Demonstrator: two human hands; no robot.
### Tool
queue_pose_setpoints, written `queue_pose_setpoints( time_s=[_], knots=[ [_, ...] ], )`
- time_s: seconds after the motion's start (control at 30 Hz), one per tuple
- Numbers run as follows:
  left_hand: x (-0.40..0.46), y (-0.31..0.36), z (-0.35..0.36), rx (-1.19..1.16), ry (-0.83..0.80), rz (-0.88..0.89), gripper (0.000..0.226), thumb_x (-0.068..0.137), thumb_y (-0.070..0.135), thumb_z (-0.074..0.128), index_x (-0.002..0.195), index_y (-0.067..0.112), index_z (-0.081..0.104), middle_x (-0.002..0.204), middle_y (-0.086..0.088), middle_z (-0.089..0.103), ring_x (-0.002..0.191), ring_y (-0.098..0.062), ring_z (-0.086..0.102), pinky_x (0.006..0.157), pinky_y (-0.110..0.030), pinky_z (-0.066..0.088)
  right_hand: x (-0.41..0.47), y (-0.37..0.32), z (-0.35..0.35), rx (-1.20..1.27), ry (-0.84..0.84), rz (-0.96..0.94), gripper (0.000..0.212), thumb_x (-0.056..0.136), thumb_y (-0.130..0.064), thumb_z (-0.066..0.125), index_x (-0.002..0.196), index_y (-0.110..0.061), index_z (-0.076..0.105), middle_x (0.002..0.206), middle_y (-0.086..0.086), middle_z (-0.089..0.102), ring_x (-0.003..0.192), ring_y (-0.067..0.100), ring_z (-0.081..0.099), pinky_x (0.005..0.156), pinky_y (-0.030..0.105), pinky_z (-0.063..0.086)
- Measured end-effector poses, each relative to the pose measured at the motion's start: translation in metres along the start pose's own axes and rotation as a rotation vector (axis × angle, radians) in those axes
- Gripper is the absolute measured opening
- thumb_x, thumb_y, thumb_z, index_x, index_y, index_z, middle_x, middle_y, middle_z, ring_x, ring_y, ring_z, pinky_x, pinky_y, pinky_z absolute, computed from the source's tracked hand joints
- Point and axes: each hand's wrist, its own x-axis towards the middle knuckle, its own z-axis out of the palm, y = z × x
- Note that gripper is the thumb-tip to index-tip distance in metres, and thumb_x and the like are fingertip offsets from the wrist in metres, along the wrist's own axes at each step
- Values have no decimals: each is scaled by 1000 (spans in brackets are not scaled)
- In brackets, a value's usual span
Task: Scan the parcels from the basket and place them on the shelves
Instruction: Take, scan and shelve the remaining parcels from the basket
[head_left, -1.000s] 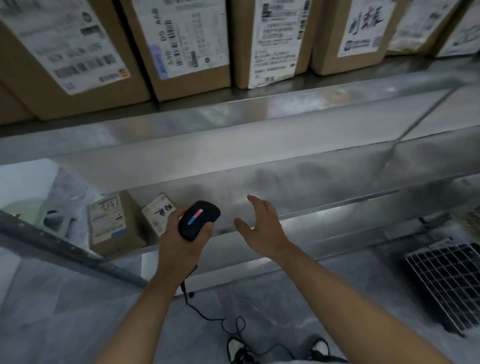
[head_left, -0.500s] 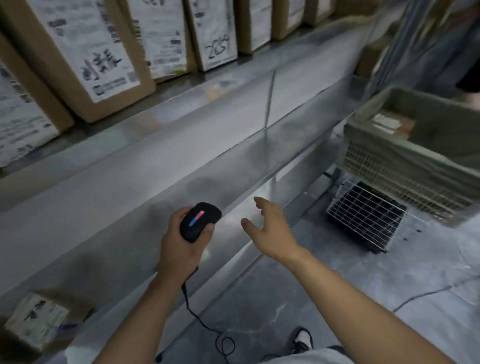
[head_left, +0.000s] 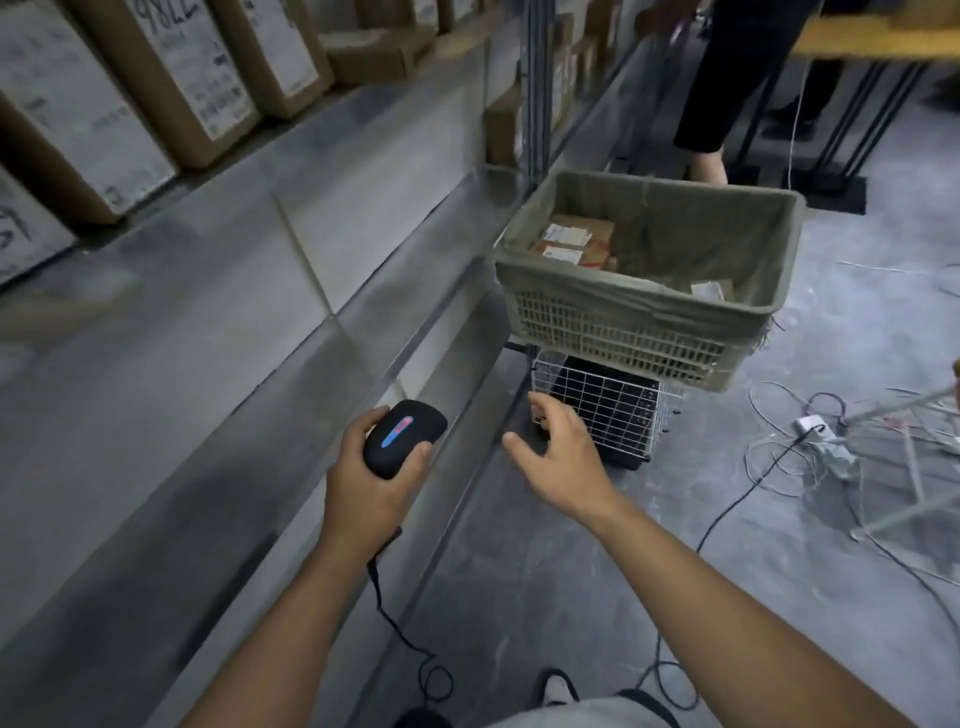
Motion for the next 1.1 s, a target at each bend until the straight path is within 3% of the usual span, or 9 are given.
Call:
queue_pose_setpoints(
  time_s=[0.07, 0.23, 0.37, 0.43, 0.6, 0.77, 0.87, 1.0, 1.1],
  knots=[
    [12, 10, 20, -9, -50, 17, 52, 67, 60, 78, 114, 56, 57, 106, 29, 68, 93, -10, 72, 82, -52, 62, 10, 9, -16, 9, 43, 25, 66, 96, -40, 65, 152, -19, 40, 147, 1, 46, 137, 15, 43, 114, 31, 36],
    [53, 25, 57, -19, -146, 30, 52, 71, 55, 80, 117, 56, 56, 105, 28, 69, 95, -12, 72, 82, -52, 62, 38, 20, -37, 39, 136, 91, 65, 95, -39, 66, 152, -21, 40, 147, -2, 46, 134, 13, 45, 112, 36, 41],
    [98, 24, 88, -16, -221, 65, 50, 83, 32, 86, 113, 59, 56, 104, 27, 69, 91, -12, 72, 81, -45, 63, 67, 28, -44, 36, 210, 136, 64, 95, -37, 67, 151, -20, 42, 148, -1, 47, 135, 13, 45, 113, 42, 41],
    [123, 20, 104, -17, -272, 103, 49, 83, 31, 86, 119, 47, 58, 106, 21, 71, 91, -7, 71, 81, -38, 62, 83, 30, -48, 19, 265, 162, 64, 95, -37, 67, 151, -20, 42, 147, -1, 48, 135, 13, 46, 113, 42, 41],
    [179, 29, 136, -55, -382, 154, 49, 85, 22, 84, 125, 32, 58, 101, 28, 68, 91, 11, 65, 74, -11, 52, 121, 26, -61, -6, 380, 250, 62, 95, -35, 67, 150, -21, 42, 145, 0, 49, 133, 13, 47, 113, 40, 41],
    [228, 35, 170, -112, -459, 136, 49, 83, 32, 86, 123, 40, 58, 106, 23, 69, 93, -2, 70, 83, -41, 62, 154, 27, -77, -23, 466, 297, 61, 95, -36, 65, 151, -22, 42, 147, -2, 48, 132, 12, 47, 113, 39, 40],
    [247, 42, 189, -129, -470, 155, 50, 83, 31, 86, 124, 38, 58, 112, 18, 68, 97, -2, 69, 87, -47, 61, 171, 33, -86, -26, 498, 328, 61, 95, -37, 65, 151, -26, 42, 147, -5, 47, 134, 12, 46, 113, 38, 41],
    [274, 46, 222, -140, -518, 125, 52, 72, 55, 80, 118, 53, 57, 115, 9, 70, 97, -21, 72, 83, -56, 61, 202, 48, -102, -1, 524, 350, 63, 94, -38, 66, 151, -27, 41, 147, -4, 46, 135, 12, 45, 114, 39, 40],
    [293, 54, 248, -105, -526, 120, 50, 71, 55, 80, 115, 58, 56, 111, 12, 71, 94, -23, 73, 83, -55, 61, 229, 61, -117, 21, 518, 366, 64, 94, -39, 66, 151, -28, 40, 147, -4, 45, 135, 12, 44, 115, 42, 40]
  ],
)
